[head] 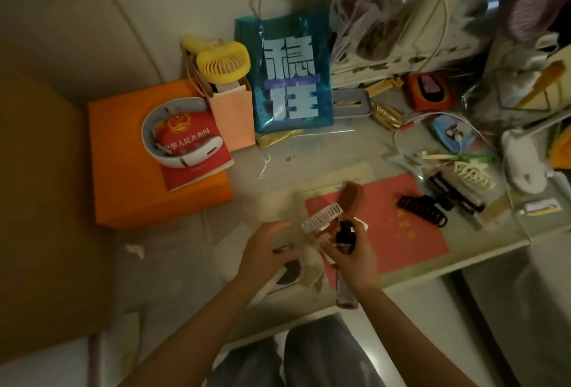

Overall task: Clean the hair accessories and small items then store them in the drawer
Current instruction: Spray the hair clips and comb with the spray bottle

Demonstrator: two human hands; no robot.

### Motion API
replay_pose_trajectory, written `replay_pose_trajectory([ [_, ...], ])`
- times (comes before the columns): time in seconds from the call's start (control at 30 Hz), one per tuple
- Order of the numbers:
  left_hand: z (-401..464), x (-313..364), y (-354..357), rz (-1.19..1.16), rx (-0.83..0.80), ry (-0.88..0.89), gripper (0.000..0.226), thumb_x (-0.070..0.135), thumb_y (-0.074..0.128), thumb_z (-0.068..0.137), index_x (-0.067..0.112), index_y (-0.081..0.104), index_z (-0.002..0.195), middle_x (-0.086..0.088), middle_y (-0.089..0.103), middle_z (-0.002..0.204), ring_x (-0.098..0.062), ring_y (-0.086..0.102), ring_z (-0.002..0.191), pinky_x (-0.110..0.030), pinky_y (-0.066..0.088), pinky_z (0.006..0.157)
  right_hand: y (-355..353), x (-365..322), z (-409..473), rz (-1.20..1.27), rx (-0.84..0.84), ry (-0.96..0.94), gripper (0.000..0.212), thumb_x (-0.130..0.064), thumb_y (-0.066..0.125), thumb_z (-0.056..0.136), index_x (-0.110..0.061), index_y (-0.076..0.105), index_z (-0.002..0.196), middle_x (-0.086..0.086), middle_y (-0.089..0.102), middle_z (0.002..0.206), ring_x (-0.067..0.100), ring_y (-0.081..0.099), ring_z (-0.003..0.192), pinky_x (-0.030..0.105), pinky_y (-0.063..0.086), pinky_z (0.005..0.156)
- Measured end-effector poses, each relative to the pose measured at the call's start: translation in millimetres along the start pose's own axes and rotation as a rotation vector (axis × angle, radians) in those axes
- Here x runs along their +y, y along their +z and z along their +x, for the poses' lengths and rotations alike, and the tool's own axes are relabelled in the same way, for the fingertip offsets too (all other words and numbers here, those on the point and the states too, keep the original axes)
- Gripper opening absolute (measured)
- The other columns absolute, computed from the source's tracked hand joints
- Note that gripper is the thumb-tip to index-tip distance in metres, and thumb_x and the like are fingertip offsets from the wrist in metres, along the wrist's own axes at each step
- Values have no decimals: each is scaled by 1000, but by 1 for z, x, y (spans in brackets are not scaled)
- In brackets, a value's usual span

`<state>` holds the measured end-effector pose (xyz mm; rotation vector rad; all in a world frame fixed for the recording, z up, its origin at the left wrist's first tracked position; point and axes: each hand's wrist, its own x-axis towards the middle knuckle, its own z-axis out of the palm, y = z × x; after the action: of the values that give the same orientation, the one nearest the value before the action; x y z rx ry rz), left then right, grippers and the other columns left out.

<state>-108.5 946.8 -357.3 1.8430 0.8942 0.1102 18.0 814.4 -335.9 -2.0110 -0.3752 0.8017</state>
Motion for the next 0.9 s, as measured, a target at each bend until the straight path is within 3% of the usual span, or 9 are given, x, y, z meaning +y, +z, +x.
replay_pose_trajectory([
  [0.1, 11, -6, 3, 25, -39, 21, 52, 24, 78, 76, 15, 58, 123, 3, 61, 116, -12, 57, 106, -8, 42, 84, 5, 4, -5, 11, 47, 38, 53, -20, 76, 79, -26, 47, 122, -18, 63, 95, -2, 64, 81, 25, 57, 74],
  [0.23, 24, -7, 10, -23, -19, 4, 57, 22, 79, 73, 16, 56, 125, 1, 59, 119, -15, 56, 110, -30, 48, 94, 6, 10, -5, 43, 58, 60, 53, -18, 74, 80, -21, 47, 125, -16, 64, 95, -2, 66, 82, 29, 59, 73],
  [0.33, 35, -7, 18, -6, -43, -1, 59, 21, 80, 73, 17, 56, 126, 0, 58, 123, -14, 53, 113, -20, 43, 90, 4, 12, -1, 102, 77, 87, 51, -25, 73, 79, -26, 46, 122, -11, 66, 99, 10, 69, 86, 44, 59, 76],
  [0.4, 43, -7, 23, 16, -45, 2, 58, 18, 80, 73, 16, 56, 126, 0, 58, 122, -11, 52, 110, -11, 36, 84, 1, 12, 2, 140, 95, 101, 51, -33, 71, 75, -29, 46, 119, -10, 67, 98, 14, 69, 87, 47, 59, 77],
  [0.47, 49, -5, 27, 20, -44, 3, 58, 17, 79, 74, 16, 56, 126, 3, 57, 121, -8, 50, 108, -11, 36, 83, -1, 13, 4, 154, 103, 117, 49, -33, 70, 75, -30, 45, 117, -9, 67, 96, 15, 69, 88, 49, 58, 78],
  [0.67, 62, -6, 38, 21, -74, 9, 56, 10, 76, 76, 15, 56, 128, -1, 61, 121, -15, 56, 112, -30, 49, 94, -10, 18, 13, 167, 123, 128, 48, -16, 70, 81, -27, 44, 120, -10, 64, 94, 14, 69, 85, 46, 59, 74],
  [0.9, 62, -6, 48, 63, -26, 24, 47, 11, 74, 77, 11, 61, 122, -5, 66, 114, -20, 61, 106, -35, 53, 91, -16, 32, 17, 177, 141, 160, 57, -16, 70, 83, -20, 42, 132, 4, 67, 102, 18, 70, 86, 33, 61, 66],
])
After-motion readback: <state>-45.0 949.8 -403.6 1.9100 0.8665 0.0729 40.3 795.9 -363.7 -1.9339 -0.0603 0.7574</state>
